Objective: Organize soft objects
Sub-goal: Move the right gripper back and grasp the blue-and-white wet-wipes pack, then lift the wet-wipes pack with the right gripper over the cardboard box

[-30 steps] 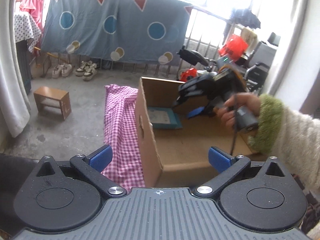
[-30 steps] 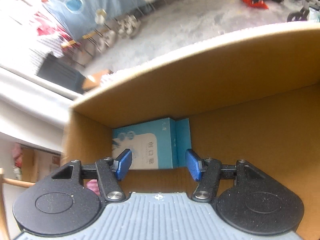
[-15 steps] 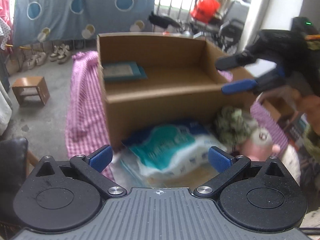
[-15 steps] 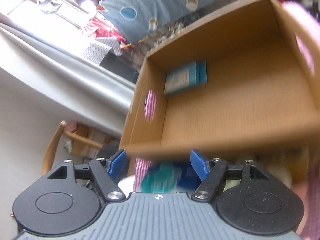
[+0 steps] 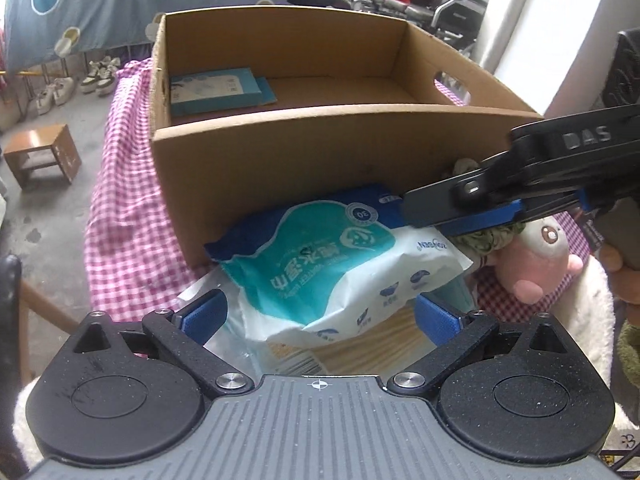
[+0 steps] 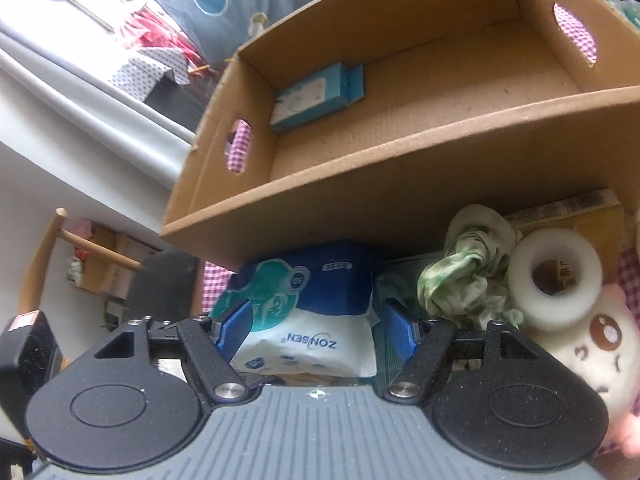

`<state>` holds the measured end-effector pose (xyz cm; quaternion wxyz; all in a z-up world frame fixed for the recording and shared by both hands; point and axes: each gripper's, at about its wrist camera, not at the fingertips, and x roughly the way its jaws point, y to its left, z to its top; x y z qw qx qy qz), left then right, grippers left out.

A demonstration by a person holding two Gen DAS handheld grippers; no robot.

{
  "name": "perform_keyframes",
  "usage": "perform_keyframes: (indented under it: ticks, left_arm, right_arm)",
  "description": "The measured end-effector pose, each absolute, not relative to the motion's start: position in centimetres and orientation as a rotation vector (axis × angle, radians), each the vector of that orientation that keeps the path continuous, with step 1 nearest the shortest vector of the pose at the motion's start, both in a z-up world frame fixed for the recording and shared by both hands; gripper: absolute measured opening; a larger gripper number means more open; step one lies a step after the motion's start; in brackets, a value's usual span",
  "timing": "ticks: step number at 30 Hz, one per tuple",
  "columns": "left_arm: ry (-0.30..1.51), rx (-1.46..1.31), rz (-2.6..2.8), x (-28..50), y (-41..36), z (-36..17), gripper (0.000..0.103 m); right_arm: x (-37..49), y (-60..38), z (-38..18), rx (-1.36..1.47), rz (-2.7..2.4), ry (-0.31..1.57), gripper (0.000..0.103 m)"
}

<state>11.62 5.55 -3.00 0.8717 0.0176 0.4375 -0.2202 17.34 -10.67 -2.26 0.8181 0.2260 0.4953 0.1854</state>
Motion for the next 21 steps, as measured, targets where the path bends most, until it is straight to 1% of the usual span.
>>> perform_keyframes:
  ticks: [6, 11, 16, 21]
  left_arm:
    - [0.914, 0.013, -0.499, 12.4, 5.0, -3.4, 0.097]
    - [0.921, -0.014, -0.499, 13.1, 4.7, -3.8, 0.094]
    - [0.910, -0.009, -0.501, 12.9, 4.5, -3.5, 0.094]
    - [0.897, 0.023, -0.490, 12.2, 3.9, -3.2, 0.094]
  right_arm:
    - [18.9, -9.6, -3.9, 0.476, 0.375, 1.082, 0.074]
    - [19.2, -8.9, -4.0, 0.455, 0.377, 1.072, 0.074]
    - [18.5, -8.1, -3.7, 0.378, 0.371, 1.042, 0.069]
    - [17.9, -7.7, -3.2, 0.337, 0.372, 1.011, 0.061]
